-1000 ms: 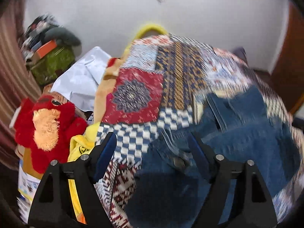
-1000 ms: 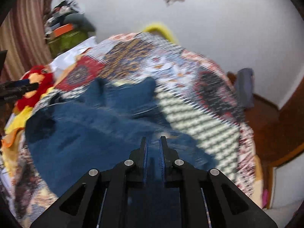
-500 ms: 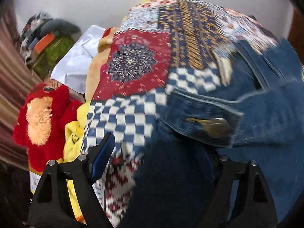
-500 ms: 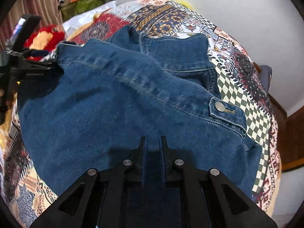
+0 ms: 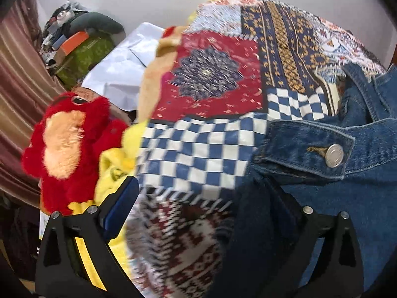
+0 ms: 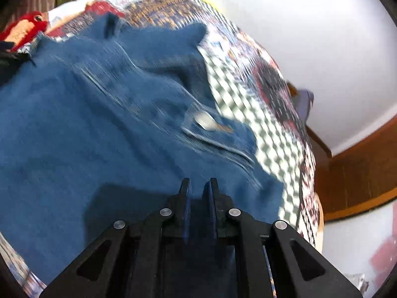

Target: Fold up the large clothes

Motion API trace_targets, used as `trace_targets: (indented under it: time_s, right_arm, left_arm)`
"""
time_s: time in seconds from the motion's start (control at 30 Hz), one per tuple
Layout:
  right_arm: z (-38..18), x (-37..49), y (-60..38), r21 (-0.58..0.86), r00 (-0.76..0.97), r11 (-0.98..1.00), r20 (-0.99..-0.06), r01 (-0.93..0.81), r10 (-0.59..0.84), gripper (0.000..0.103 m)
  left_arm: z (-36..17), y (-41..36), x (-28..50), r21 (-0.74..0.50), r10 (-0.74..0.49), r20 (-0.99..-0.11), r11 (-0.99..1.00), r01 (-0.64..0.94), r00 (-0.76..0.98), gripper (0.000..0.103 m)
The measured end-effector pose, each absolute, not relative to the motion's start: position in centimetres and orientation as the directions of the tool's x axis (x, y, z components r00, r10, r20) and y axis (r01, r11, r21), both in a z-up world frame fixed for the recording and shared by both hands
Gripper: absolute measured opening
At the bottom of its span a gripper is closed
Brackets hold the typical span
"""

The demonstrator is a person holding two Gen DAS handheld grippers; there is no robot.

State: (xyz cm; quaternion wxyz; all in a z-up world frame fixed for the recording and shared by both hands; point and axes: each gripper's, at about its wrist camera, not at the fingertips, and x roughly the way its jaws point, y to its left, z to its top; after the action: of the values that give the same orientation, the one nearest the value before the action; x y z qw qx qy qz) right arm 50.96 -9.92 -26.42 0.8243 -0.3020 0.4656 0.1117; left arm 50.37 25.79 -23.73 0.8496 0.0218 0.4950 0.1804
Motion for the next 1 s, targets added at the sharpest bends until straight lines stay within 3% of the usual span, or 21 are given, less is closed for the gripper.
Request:
trace_targets:
  time_s: [0.17,0.27,0.4,0.63,0.73,0.83,1.0]
  right_arm:
    - [-24.5,51.5,-13.8,-0.264,0.489,0.884,-0.871,-0.385,-0.047,0.008]
    - [-21.9,50.5,-13.9,-0.183,0.514,0.915,-0.857,-0.36,0.031,0.008]
    - [-19.9,47.7,-10.7,-0.144,0.514,0.878,-0.848,-0.457,0.129,0.008]
    - [-21.8,44.2,-4.4,-0.033,0.391,0.798,-0.884,-0.601,0.258,0.008]
    - [-24.4,43.9,-2.7,-0.107,0.379,0.775,-0.908,-0.623,0.18,0.008]
    - [-25.7,43.7,-2.7,-0.156,0.402,0.754,-0.903,-0.638,0.153,0.008]
    - [-25.5,42.7,-4.4,-0.273,0.488,0.744,-0.869,-0.609,0.081,0.009]
  left_arm:
    - [-21.0,26.4,49.1,0.275,0.393,-0.799,0.912,-0.306,0.456,0.1]
    - [-18.9,26.3,47.6,0.185,0.315,-0.798,0.939,-0.289,0.514,0.1]
    - [-17.5,23.9,45.5,0.112,0.221,-0.792,0.969,-0.221,0.569,0.1]
    - [-19.5,17.9,42.7,0.012,0.042,-0.821,0.998,-0.056,0.57,0.1]
    - [-20.9,16.2,42.5,0.049,0.041,-0.834,0.999,0.0,0.551,0.1]
    - [-23.3,15.8,42.5,0.152,0.121,-0.849,0.988,0.017,0.514,0.1]
    - [-25.5,19.5,41.9,0.048,0.078,-0.88,0.996,-0.075,0.468,0.101]
